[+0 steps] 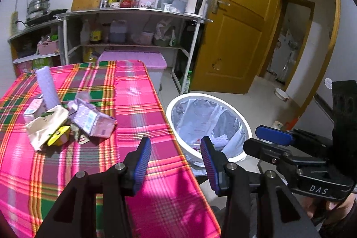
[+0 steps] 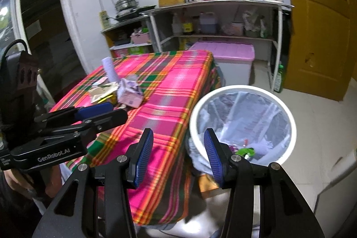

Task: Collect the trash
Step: 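Move both tools back over the table toward the milk carton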

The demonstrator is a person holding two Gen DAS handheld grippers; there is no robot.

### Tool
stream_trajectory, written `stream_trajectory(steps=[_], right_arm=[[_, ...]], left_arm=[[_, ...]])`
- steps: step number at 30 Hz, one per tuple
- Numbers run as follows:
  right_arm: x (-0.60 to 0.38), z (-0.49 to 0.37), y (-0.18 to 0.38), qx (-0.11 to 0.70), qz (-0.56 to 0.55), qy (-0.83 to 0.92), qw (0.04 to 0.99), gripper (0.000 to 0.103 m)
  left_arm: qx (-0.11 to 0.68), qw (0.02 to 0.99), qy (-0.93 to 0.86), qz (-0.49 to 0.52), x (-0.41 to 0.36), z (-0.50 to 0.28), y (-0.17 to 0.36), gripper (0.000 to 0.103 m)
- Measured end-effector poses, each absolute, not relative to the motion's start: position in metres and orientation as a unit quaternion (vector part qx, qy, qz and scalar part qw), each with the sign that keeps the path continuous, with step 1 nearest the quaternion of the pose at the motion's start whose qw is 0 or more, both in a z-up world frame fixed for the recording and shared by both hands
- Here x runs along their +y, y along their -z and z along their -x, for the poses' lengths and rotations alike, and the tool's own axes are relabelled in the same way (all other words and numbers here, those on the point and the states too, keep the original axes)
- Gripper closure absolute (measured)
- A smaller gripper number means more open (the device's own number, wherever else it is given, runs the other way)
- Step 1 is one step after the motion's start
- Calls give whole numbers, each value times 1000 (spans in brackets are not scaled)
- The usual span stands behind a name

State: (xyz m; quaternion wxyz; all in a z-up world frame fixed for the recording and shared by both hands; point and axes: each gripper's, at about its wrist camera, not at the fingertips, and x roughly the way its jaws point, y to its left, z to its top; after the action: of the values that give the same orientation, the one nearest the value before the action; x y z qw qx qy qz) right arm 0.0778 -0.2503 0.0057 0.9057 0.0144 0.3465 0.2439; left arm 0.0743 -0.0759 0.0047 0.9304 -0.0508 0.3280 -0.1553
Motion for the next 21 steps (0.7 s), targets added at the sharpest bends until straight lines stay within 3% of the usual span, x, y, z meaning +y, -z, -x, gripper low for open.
stream_trajectory(steps=[9, 21], right_arm=[[-237, -70, -5, 343, -9, -269, 900, 49], [-215, -69, 3, 360, 3, -291, 886, 48]], left_arm=[[316, 939, 124, 52, -57, -54, -2, 57], [310, 944, 91, 73, -23, -36, 2, 57]])
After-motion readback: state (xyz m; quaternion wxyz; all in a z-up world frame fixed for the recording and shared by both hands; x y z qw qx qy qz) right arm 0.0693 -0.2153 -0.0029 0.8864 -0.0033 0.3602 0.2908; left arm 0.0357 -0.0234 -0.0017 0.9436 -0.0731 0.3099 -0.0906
